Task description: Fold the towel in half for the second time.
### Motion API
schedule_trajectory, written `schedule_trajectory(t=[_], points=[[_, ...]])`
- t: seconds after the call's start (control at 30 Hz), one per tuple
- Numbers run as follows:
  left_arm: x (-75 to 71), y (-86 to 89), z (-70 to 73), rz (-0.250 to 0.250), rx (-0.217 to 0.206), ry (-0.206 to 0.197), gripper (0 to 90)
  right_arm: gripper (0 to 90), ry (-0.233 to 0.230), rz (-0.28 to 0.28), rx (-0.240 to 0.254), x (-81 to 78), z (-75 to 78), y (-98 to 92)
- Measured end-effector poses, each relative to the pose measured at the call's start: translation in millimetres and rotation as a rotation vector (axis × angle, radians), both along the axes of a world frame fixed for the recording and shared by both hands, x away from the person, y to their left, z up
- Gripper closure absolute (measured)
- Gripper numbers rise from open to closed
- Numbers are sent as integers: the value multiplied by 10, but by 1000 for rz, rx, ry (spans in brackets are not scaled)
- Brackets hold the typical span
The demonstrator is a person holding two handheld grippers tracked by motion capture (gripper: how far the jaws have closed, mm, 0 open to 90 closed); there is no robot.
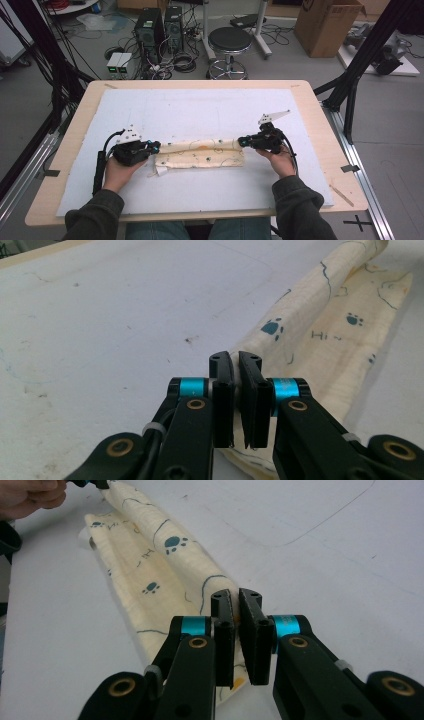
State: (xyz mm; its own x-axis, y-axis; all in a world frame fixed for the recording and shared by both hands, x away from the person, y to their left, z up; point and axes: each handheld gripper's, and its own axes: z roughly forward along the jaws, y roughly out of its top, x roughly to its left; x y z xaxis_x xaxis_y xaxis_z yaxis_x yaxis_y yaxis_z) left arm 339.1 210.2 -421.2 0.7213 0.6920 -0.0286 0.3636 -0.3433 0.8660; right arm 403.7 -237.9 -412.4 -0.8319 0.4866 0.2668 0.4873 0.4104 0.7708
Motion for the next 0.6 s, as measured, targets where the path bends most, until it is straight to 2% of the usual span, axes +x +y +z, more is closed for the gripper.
schedule_trajectory(t=[0.2, 0.27, 0.6], points=[[-67, -7, -5, -33, 23, -3, 839, 848, -3, 17, -14, -88, -25, -9], [-90, -17, -7, -46, 38, 8, 839, 848, -12, 21, -20, -113, -29, -9], [-177, -81, -6, -86, 130, 7, 837, 841, -10, 50, -47, -234, -124, -20]])
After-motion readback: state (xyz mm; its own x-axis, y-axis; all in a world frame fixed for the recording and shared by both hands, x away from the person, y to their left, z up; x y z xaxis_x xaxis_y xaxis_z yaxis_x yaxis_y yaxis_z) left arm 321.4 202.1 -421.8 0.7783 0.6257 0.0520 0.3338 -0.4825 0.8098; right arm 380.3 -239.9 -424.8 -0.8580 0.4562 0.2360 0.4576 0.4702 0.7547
